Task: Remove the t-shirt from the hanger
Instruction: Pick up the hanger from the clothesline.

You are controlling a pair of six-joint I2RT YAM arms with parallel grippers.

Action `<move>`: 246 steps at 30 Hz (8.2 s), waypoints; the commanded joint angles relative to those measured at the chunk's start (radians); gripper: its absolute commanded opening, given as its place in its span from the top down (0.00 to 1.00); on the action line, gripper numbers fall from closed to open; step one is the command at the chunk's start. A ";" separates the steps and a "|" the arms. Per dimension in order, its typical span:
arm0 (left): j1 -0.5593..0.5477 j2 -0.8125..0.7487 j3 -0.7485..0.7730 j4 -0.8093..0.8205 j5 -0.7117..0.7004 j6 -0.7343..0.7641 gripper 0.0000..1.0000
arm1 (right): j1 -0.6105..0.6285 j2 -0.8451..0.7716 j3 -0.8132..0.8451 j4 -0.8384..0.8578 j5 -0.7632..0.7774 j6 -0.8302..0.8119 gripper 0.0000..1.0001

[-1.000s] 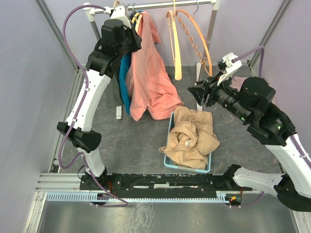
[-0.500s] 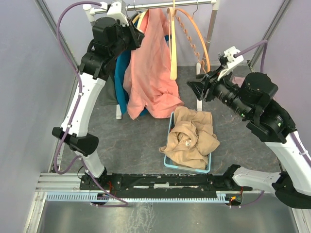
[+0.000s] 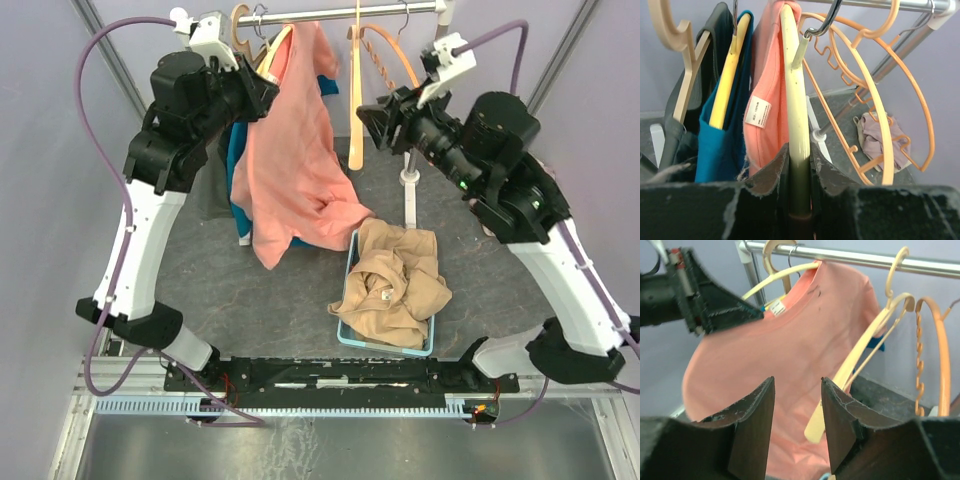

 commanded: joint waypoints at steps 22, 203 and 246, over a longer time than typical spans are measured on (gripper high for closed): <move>0.003 -0.245 -0.127 0.005 0.238 -0.151 0.97 | 0.003 0.412 0.435 0.050 -0.062 0.184 0.50; -0.006 -0.575 -0.477 -0.229 0.279 -0.207 0.59 | -0.054 0.528 0.463 0.326 -0.062 0.014 0.99; -0.006 -0.710 -0.641 -0.238 0.148 -0.218 0.37 | -0.055 0.522 0.465 0.335 -0.095 0.033 0.99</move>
